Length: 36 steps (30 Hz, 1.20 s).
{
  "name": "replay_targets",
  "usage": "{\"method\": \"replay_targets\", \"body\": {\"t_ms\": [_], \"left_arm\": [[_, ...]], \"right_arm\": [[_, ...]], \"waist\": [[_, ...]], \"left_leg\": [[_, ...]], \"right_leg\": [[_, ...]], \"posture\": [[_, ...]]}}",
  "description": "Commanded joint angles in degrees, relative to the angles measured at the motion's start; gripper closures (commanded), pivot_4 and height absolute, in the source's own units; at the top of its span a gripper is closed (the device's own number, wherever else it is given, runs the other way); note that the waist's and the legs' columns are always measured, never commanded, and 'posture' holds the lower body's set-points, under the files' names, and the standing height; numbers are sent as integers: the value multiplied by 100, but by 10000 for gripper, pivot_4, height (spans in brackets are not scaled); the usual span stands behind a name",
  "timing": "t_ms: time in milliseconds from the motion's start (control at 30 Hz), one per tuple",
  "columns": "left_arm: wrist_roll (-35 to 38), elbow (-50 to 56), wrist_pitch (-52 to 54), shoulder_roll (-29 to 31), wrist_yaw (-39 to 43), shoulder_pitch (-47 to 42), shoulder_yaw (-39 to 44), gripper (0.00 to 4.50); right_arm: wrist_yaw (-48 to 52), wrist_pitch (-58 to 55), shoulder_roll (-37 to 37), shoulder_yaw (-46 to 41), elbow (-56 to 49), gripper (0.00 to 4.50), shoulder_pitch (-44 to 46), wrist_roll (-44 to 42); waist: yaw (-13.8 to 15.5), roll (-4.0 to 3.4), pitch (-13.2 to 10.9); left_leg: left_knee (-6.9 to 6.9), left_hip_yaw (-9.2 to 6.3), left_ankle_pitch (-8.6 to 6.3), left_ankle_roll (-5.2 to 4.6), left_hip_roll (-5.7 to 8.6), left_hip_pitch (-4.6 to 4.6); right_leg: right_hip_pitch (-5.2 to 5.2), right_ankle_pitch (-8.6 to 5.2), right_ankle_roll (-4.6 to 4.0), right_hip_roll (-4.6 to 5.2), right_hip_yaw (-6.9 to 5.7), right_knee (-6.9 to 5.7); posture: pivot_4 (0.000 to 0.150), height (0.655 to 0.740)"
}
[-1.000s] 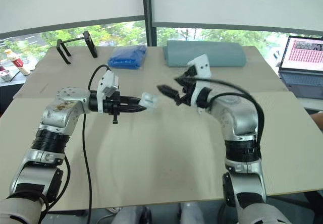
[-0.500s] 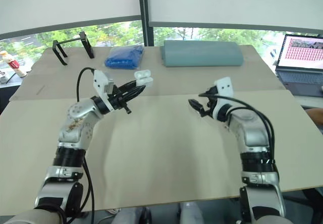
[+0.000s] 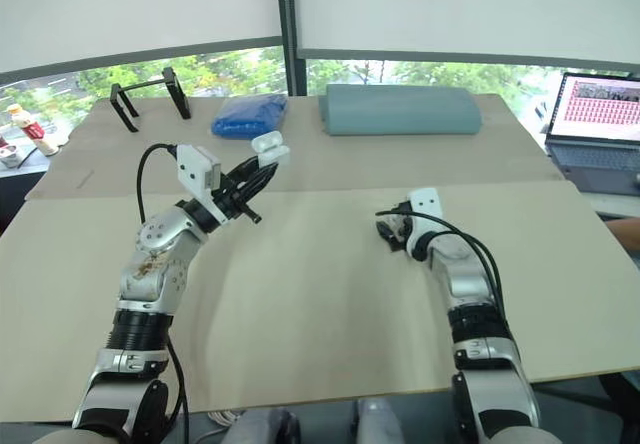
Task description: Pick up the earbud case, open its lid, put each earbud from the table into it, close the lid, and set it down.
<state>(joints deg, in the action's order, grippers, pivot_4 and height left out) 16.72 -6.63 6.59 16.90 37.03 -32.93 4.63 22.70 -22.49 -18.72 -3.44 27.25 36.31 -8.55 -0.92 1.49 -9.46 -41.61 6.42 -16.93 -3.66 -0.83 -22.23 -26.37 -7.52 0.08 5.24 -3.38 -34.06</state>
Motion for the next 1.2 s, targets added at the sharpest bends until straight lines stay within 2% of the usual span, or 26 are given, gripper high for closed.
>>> {"method": "replay_targets", "body": {"t_ms": [33, 200, 267, 433, 500, 633, 767, 833, 967, 1200], "left_arm": [[61, 176, -23, 59, -15, -137, 25, 39705], [58, 59, -54, 35, 9, -246, -15, 39705], [62, 39, -63, 33, 22, -257, -24, 39705], [65, 65, -76, 27, 19, -190, -31, 39705], [58, 112, -90, -5, -56, -142, -22, 39705], [83, 279, -75, -73, -189, 112, -4, 39705], [84, 391, -120, -128, -291, 372, -2, 39705], [94, 456, -143, -179, -379, 445, 14, 39705], [-16, 558, -380, -289, -607, 508, 21, 39705], [-49, 977, -378, -491, -872, 787, -125, 39705]], "right_arm": [[-31, 149, 99, -97, 103, 18524, 116, -54], [-80, 255, 179, -123, 321, 36632, 168, -24], [-36, 272, 176, -117, 294, 41583, 136, -26], [378, -53, -79, -101, -242, 41784, -141, -160], [820, -445, -395, -47, -881, 41784, -350, -327], [2419, -1723, -1929, 158, -2812, 41784, -975, -971], [3779, -2105, -3700, 202, -3611, 41784, -1726, -1242], [4287, -1816, -4416, 170, -3520, 41784, -2163, -1136], [4703, -61, -5285, 174, -2351, 41784, -2847, -313], [5119, 1929, -5506, 483, -691, 41784, -2890, 461]], "waist": [[-6, 0, 0], [-5, 0, 0], [-7, 0, 0], [-2, 0, 0], [27, -1, 0], [73, -17, -5], [111, -21, -6], [139, -13, -4], [165, -12, -6], [145, -7, -8]], "left_leg": [[0, 1, 0, 0, 0, 0], [0, 2, 0, 0, 0, 3], [0, 2, 0, 0, 0, 3], [3, 2, 0, 0, -1, 3], [5, 1, -1, 0, 0, 2], [3, -2, -11, -18, 3, -8], [0, -2, -35, -54, 6, -10], [0, -7, -46, -64, 4, -5], [-2, -3, -52, -74, 8, -4], [-6, 18, -47, -69, 6, 24]], "right_leg": [[0, 0, 0, 0, 0, 0], [1, 0, 0, 0, 1, 1], [1, 0, 0, 0, 1, 1], [1, 0, 0, 0, 3, 1], [1, 0, 0, 1, 2, 1], [2, -1, 2, 9, -4, 4], [6, -10, 17, 16, -7, 13], [11, -16, 24, 15, -11, 37], [12, -22, 34, 19, -8, 39], [20, -33, 51, 8, 32, 23]], "posture": [[1500, 7400], [1500, 7400], [1500, 7400], [1500, 7400], [1500, 7400], [1500, 7400], [1500, 7400], [1500, 7400], [1500, 7400], [1500, 7400]]}}
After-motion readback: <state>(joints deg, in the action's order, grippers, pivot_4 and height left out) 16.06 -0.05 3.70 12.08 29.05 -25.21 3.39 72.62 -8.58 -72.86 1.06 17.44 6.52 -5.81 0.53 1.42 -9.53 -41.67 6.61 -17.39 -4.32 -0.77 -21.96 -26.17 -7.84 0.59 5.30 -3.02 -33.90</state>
